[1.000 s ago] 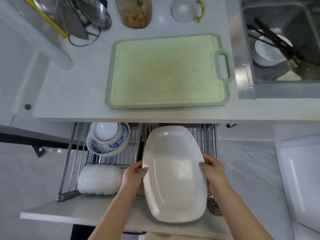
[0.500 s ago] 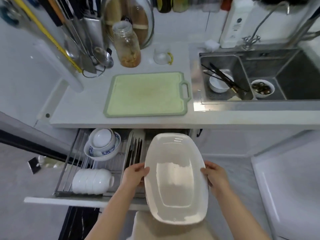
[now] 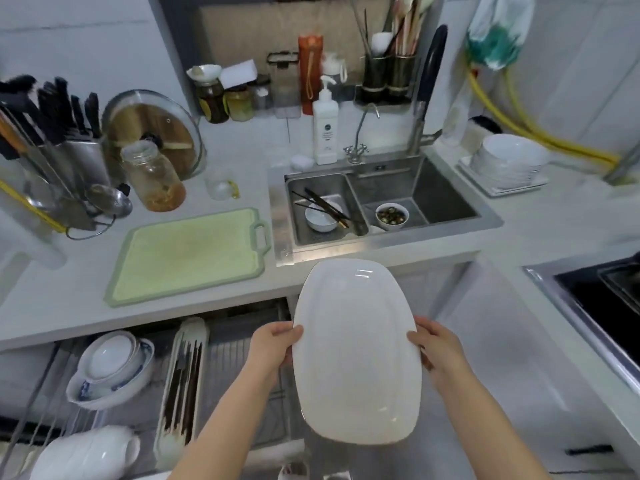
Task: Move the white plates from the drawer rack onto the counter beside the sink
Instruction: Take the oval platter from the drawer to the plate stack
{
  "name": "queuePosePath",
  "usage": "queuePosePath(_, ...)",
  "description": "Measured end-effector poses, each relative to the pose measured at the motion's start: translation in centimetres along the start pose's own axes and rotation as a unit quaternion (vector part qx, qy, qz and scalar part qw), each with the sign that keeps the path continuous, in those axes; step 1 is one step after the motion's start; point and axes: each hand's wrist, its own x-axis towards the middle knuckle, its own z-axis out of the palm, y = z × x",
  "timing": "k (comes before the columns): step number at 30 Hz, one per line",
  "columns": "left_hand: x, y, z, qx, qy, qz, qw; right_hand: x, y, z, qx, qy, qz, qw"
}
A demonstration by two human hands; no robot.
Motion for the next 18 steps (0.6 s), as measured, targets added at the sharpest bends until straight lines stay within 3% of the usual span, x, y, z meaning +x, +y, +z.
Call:
queuePosePath(11, 6.2, 7.8, 14.6, 0.072, -0.132, 0.040, 0.988, 3.6, -6.8, -8.8, 0.077, 0.133, -0.057, 0.986)
queuePosePath(18, 11.1, 14.2, 23.4, 0.122, -0.240, 0.044, 0.962, 7.5, -10.6, -11.4, 0.107, 0.213, -0.050, 0.970)
